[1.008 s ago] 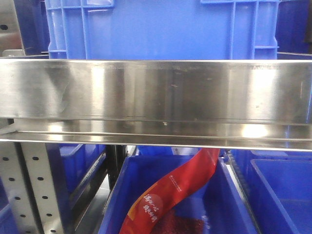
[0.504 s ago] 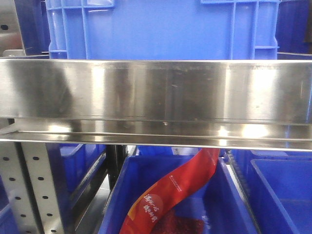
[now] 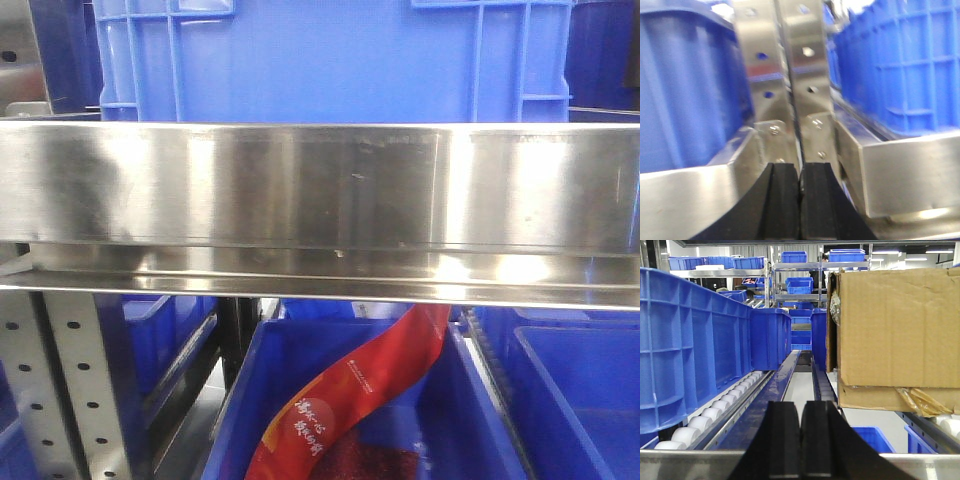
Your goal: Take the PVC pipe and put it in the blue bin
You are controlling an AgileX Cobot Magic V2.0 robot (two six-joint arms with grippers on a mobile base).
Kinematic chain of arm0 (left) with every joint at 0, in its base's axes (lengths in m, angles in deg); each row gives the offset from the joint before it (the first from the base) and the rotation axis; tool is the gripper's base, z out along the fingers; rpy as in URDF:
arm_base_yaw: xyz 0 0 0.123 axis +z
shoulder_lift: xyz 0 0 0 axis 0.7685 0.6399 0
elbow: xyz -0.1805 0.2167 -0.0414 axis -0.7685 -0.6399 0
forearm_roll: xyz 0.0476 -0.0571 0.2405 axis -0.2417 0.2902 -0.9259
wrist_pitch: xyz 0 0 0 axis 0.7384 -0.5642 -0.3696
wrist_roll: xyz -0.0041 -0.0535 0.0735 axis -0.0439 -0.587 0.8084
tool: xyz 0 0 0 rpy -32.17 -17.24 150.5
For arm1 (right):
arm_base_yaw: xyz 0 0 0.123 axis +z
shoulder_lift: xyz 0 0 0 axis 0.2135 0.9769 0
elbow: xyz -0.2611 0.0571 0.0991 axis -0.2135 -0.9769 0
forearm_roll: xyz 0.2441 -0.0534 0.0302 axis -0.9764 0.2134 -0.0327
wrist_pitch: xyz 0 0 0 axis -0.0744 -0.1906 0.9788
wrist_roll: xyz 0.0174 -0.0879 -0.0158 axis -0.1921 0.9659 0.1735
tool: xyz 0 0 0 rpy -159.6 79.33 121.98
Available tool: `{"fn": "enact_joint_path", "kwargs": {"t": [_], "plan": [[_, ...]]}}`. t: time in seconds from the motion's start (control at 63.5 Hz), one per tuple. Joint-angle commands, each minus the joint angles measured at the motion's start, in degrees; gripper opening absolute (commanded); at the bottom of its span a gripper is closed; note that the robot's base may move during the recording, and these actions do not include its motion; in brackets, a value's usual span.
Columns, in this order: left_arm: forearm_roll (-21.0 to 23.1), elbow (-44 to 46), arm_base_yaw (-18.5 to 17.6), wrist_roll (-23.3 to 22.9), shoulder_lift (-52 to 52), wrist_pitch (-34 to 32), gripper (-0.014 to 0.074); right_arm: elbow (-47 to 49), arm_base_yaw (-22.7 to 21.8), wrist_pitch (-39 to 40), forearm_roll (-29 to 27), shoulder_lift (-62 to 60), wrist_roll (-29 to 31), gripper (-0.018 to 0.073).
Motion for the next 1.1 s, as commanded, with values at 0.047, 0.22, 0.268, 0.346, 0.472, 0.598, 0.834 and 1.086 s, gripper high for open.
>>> {"fn": "enact_joint_path", "kwargs": {"t": [0.047,0.22,0.268,0.346,0.472,0.598,0.834,1.086], "plan": [[0.6,-0.3,2.1,-6.6,-1.4,0.6,-0.0111,-0.2,-0.3,1.8,0.1,-0.2,0.4,-0.0168],[-1.9,-0.3,2.5,-7.6,-1.4,0.9,-0.0111,-0.2,-0.3,1.9,0.1,-0.2,0.4,-0.0168],[-1.9,-0.3,2.5,-7.6,-1.4,0.9,-0.0111,-0.2,-0.3,1.9,0.1,-0.2,0.4,-0.0168],[-1.9,-0.3,2.4,-7.6,-1.4,0.9,-0.0111,-0.2,-0.3,1.9,0.1,-0.2,0.4,-0.0168],[-1.9,-0.3,2.4,-7.6,-1.4,0.9,-0.0111,-0.2,-0.3,1.9,0.1,-0.2,0.4,-0.0168],[-1.9,-0.3,2.4,-7.6,-1.4,0.9,-0.0111,-0.2,-0.3,1.9,0.1,-0.2,0.4,-0.0168],[5.1,-0.3,2.4,-7.6,-1.4,0.7,-0.0111,-0.2,-0.3,1.9,0.1,-0.2,0.4,-0.0168],[0.3,-0.3,2.4,-7.6,-1.4,0.7,-0.0111,-0.2,-0.3,1.9,0.1,-0.2,0.4,-0.0168]]}}
